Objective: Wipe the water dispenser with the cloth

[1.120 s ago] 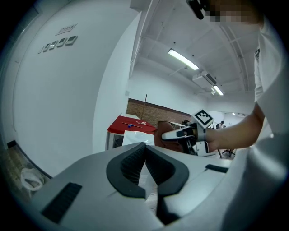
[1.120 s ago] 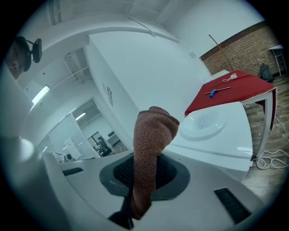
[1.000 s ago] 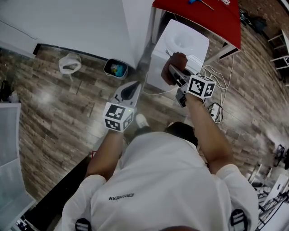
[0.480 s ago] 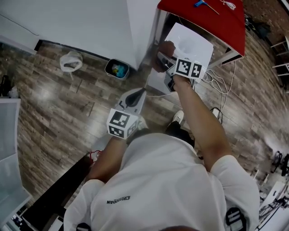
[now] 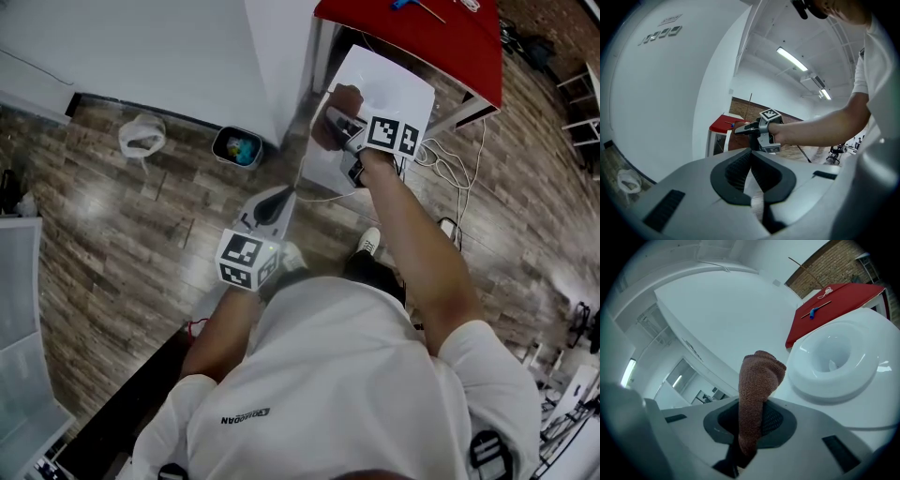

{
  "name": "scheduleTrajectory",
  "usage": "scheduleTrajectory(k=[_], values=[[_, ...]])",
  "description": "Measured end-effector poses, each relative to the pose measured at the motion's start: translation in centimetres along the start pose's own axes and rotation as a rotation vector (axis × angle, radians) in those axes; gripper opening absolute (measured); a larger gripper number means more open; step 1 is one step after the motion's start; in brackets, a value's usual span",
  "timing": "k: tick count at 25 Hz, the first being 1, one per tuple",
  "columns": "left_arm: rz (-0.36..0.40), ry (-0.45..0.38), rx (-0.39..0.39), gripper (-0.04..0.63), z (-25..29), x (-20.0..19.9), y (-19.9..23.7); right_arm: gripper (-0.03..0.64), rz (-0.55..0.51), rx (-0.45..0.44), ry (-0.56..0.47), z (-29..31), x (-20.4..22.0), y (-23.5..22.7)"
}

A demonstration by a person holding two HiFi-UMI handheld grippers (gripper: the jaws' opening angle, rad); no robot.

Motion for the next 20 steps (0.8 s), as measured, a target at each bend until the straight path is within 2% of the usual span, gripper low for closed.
scheduleTrajectory(k=[20], values=[[0.027,0.004,0.072,-0.008,2.2,-0.4,-2.6,0.054,0.048,0.083,-0.057,-10.2,-0.8,-2.9]])
Point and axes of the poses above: the fingertips, and each gripper's own axes: z forward along the fingers, y to its left, x out of its underside, the point moved 2 cm from there along -z, backward along the fingers, and after that the axes turned 13 degrees about -x, right-handed, at the moved point
